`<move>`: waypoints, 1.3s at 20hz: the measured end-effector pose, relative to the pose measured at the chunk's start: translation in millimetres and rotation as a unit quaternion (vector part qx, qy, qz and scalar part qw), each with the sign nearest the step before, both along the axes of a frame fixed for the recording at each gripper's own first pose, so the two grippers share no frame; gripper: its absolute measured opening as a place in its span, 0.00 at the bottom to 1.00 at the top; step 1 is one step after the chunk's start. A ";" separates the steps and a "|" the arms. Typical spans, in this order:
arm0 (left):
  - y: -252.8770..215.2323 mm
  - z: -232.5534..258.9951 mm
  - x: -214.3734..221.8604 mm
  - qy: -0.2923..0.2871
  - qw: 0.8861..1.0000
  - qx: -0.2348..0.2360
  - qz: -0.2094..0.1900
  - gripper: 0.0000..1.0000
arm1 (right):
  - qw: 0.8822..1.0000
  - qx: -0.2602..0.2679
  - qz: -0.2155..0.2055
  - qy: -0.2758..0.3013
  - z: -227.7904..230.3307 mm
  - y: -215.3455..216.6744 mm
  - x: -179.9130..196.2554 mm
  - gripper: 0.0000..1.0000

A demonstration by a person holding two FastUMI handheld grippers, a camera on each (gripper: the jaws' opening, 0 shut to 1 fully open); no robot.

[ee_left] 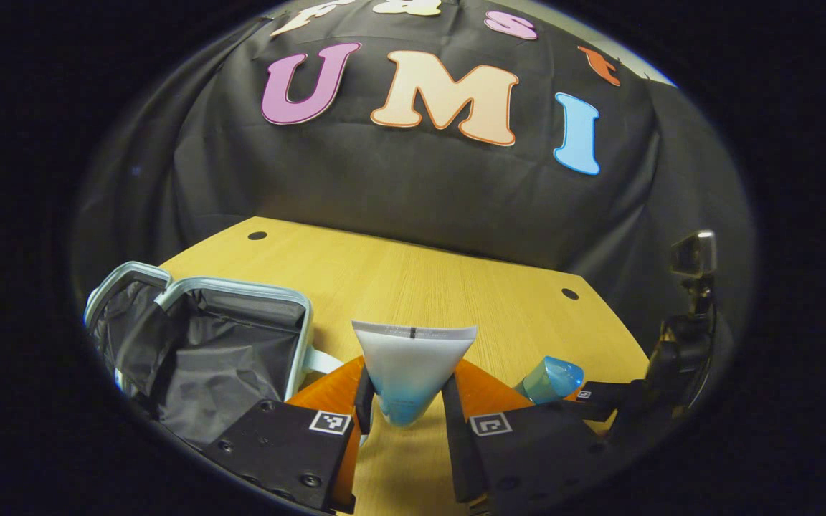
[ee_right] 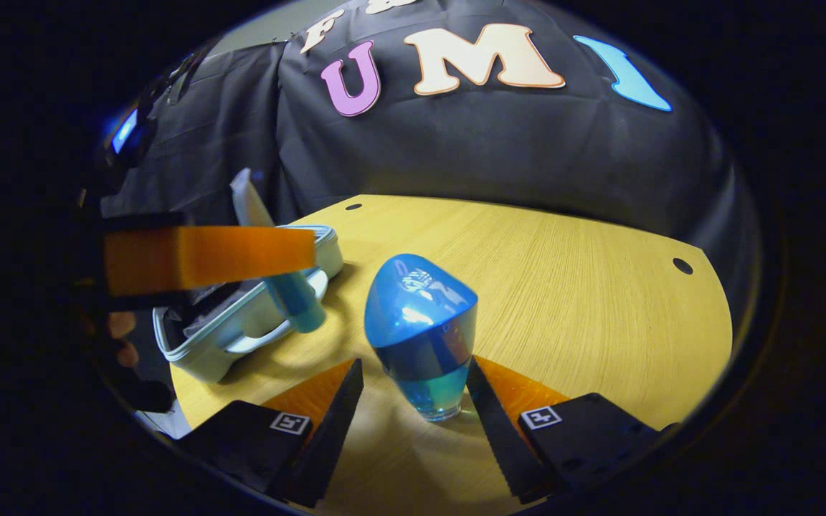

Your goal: First open the suitcase, pack the skin care products into it, and then close the suitcase.

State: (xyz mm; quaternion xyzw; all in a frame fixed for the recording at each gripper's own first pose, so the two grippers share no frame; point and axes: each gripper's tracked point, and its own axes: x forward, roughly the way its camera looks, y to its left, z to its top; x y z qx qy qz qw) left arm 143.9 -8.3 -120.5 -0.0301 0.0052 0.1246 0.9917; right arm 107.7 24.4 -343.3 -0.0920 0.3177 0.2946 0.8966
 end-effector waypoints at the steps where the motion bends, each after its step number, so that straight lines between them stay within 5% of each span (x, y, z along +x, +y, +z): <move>1: 2.2 4.0 -6.8 -0.001 1.000 0.003 0.006 0.48 | 1.000 -0.002 -0.004 -0.004 -1.5 -0.5 3.1 0.88; 5: 7.4 14.2 -33.4 -0.004 1.000 -0.014 0.015 0.48 | 0.999 -0.013 -0.012 -0.034 0.8 -2.7 14.8 0.51; 7: 17.9 20.0 -47.5 -0.006 0.999 -0.016 0.030 0.46 | 0.999 -0.021 -0.008 -0.041 0.5 -2.9 14.4 0.45; 16: 116.7 13.2 -120.6 0.075 0.989 -0.029 0.127 0.45 | 0.999 -0.033 -0.022 -0.024 3.8 -7.4 5.0 0.39; 26: 179.4 -75.5 -134.6 0.238 0.964 -0.101 0.064 0.48 | 0.997 -0.040 -0.057 -0.032 60.8 15.0 -35.2 0.40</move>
